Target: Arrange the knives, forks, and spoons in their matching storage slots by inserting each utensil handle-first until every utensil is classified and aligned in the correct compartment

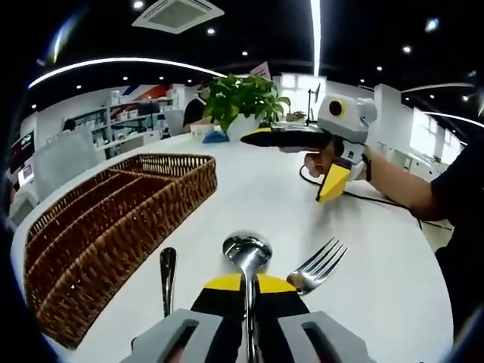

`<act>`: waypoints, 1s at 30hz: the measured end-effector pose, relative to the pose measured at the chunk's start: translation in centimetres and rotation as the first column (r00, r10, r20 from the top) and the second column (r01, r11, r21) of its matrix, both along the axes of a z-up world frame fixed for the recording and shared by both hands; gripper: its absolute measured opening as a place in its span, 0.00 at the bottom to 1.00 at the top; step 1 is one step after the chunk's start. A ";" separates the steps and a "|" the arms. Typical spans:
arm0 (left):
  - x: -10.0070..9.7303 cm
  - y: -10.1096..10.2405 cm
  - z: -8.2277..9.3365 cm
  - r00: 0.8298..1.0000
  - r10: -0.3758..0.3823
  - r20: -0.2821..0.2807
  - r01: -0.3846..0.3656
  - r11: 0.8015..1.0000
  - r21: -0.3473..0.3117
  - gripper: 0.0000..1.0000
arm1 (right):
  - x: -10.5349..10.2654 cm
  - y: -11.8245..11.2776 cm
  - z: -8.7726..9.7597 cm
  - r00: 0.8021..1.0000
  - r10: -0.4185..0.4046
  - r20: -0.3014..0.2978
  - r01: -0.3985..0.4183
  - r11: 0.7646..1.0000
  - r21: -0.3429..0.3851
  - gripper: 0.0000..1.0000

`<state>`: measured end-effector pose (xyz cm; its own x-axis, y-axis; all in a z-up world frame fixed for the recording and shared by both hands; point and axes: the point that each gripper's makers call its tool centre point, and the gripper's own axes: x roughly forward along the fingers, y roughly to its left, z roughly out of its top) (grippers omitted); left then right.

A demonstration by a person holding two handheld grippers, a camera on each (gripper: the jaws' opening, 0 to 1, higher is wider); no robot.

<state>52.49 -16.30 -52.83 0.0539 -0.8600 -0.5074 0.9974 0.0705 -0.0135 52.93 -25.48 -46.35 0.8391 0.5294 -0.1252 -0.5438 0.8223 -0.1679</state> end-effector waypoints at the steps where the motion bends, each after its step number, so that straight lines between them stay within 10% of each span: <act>1: -0.1 0.1 0.1 1.000 -0.001 0.001 0.001 1.000 0.003 0.05 | 0.0 0.0 0.0 1.000 0.000 0.000 0.000 1.000 0.000 1.00; 9: -0.8 -0.3 -0.1 0.999 -0.013 -0.049 0.013 1.000 -0.005 0.05 | 0.0 0.1 0.0 1.000 0.000 0.000 0.000 1.000 0.002 1.00; 30: -1.4 -0.2 -0.1 0.997 -0.073 0.040 0.072 0.997 0.035 0.00 | -0.1 -0.6 0.3 1.000 -0.015 0.004 0.014 1.000 0.023 1.00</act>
